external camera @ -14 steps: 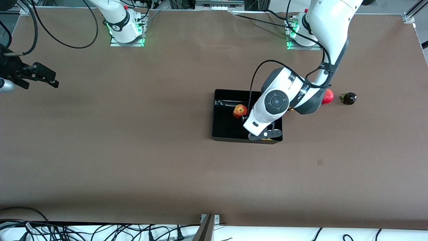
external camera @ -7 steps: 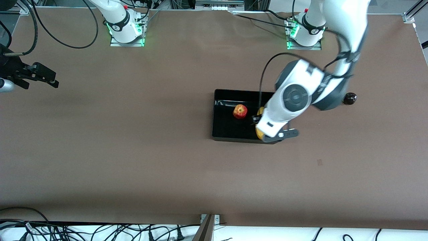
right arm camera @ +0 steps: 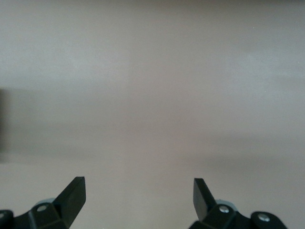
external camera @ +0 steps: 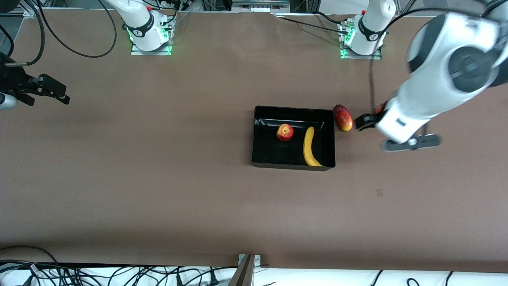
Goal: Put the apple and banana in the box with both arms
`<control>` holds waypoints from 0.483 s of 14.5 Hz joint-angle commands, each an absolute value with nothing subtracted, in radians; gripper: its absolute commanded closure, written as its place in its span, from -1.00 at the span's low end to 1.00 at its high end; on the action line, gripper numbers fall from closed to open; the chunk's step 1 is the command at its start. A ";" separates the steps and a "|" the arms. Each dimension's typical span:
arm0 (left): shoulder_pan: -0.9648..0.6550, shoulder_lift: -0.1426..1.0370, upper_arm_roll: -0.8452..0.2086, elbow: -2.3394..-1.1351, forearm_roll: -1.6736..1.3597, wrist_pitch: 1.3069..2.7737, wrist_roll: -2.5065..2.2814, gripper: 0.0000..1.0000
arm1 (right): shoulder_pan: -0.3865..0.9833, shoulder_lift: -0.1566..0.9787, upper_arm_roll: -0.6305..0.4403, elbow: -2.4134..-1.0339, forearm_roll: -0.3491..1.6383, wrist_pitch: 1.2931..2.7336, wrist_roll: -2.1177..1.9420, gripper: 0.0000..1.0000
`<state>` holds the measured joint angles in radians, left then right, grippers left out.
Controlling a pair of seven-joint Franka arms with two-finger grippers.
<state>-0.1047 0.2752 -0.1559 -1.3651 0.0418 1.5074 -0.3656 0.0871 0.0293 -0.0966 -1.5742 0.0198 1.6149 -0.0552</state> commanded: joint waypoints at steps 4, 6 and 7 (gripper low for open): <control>0.026 0.106 -0.118 -1.385 0.046 1.392 -0.068 -1.00 | 0.078 0.035 -0.089 -1.557 0.005 1.609 -0.064 -1.00; 0.032 0.063 -0.092 -1.394 0.048 1.379 -0.052 -1.00 | 0.078 0.034 -0.089 -1.557 0.005 1.609 -0.063 -1.00; 0.034 0.048 -0.083 -1.399 0.048 1.376 -0.051 -1.00 | 0.078 0.034 -0.089 -1.557 0.005 1.609 -0.064 -1.00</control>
